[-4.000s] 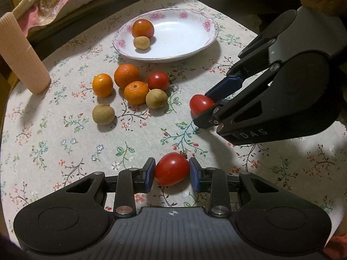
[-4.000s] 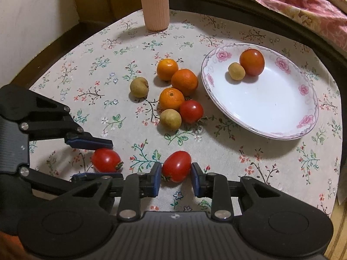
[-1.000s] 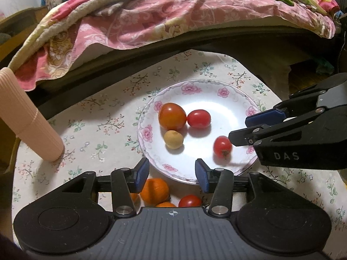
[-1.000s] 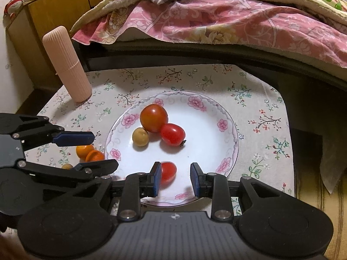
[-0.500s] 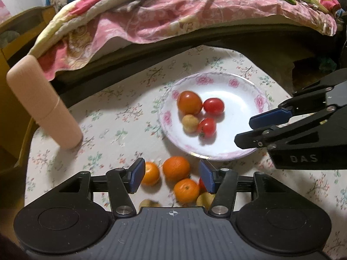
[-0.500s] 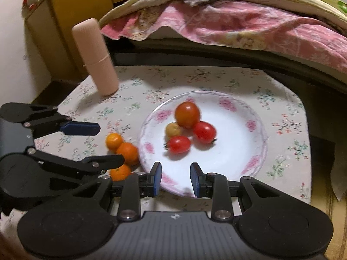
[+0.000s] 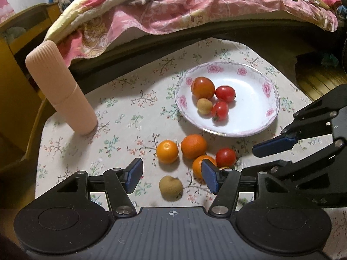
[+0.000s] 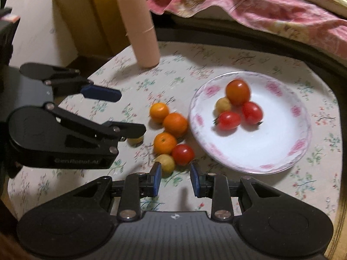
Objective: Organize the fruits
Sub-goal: 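Move both tools back toward the remaining fruit on the cloth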
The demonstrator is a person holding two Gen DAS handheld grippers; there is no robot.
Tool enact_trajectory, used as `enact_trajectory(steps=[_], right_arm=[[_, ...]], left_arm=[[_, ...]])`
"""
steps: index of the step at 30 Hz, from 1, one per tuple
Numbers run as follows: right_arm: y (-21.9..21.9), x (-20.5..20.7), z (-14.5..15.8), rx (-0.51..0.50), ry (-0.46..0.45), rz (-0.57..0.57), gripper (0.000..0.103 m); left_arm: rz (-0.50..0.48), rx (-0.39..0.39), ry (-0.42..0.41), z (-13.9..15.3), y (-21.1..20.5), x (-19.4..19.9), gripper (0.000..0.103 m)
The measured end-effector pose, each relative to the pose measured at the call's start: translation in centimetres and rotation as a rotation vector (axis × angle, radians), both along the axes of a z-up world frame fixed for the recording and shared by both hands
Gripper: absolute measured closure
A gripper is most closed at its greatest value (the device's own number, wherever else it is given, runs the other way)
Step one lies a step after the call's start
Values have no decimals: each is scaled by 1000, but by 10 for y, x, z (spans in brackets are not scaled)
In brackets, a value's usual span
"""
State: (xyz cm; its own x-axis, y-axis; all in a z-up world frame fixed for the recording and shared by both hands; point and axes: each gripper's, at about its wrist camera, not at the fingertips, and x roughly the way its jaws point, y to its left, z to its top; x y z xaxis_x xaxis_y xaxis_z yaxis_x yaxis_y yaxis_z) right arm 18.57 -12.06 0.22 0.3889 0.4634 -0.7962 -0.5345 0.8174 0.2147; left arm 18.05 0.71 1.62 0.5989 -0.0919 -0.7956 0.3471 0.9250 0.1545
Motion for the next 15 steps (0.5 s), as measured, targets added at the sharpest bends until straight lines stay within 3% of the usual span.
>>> enact_trajectory(steps=[15], right_arm=[[27, 10, -28, -11, 55, 0, 71]], left_arm=[[16, 7, 35, -9, 26, -12, 34]])
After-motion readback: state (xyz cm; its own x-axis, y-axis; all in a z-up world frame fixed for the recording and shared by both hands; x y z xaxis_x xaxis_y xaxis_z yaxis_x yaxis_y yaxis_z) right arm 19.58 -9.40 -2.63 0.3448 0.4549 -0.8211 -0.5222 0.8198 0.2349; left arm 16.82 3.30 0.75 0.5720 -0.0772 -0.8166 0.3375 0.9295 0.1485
